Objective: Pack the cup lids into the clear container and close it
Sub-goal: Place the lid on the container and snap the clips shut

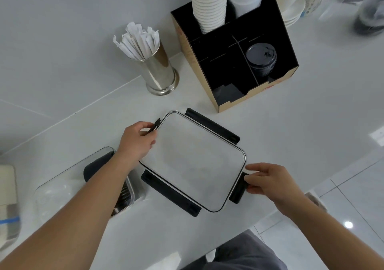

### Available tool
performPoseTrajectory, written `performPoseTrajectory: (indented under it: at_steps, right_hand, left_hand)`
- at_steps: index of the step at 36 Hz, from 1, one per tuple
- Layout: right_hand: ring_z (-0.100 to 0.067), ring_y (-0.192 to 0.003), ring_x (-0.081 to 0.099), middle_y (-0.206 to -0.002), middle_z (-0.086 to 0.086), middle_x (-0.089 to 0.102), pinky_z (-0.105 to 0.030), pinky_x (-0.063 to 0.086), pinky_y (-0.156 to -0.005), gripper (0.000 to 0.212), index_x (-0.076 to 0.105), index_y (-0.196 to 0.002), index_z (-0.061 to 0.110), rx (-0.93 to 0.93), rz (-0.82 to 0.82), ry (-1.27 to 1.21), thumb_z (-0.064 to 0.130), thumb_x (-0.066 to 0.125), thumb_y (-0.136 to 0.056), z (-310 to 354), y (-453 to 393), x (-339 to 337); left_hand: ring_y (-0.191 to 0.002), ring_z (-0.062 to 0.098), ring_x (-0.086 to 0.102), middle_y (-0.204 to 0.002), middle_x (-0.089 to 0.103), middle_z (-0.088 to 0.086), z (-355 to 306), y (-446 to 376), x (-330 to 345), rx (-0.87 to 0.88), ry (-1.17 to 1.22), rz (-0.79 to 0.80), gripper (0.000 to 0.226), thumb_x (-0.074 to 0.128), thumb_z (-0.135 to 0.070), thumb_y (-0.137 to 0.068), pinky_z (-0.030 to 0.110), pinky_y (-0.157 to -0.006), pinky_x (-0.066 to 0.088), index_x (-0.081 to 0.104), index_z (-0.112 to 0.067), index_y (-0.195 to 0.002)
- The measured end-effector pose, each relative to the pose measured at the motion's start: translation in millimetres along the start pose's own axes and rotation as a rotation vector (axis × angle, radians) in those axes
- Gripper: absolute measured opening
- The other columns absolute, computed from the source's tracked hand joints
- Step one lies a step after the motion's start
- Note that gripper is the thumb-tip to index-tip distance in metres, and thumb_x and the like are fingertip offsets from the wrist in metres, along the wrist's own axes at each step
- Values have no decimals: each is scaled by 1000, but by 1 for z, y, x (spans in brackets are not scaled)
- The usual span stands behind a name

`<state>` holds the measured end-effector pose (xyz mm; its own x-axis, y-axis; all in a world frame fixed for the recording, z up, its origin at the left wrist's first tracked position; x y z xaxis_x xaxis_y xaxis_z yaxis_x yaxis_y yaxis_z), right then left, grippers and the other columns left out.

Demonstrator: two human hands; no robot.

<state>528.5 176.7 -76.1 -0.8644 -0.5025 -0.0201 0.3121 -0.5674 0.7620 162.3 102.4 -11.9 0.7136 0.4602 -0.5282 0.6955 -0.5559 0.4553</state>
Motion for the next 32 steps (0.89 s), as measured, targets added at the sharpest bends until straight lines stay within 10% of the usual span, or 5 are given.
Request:
performPoseTrajectory:
  at_steps: [22, 32]
  right_hand:
    - [-26, -71, 70, -91, -18, 71, -29, 58, -60, 13, 67, -100, 3, -175, 290, -198, -1, 63, -89, 115, 51, 137]
    - [-24, -73, 73, -89, -14, 77, -28, 57, -61, 12, 73, -97, 1, -205, 408, 107, 6, 67, -88, 136, 65, 207]
  left_hand:
    - [-65, 16, 62, -80, 71, 8, 48, 43, -172, -74, 442, -278, 12, 70, -9, -88, 22, -54, 54, 71, -16, -98]
    - [-56, 12, 61, -75, 69, 7, 109, 80, -225, -170, 690, -400, 7, 68, -5, -89, 17, -46, 51, 72, -11, -92]
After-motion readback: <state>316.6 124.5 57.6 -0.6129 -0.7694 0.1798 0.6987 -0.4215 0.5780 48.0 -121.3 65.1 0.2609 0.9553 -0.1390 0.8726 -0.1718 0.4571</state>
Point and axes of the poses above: each hand's wrist, its own y-axis away from the middle knuckle, its own x-axis out of the palm, z = x × y, the point moved 8 cm from there along -y, towards the middle knuckle
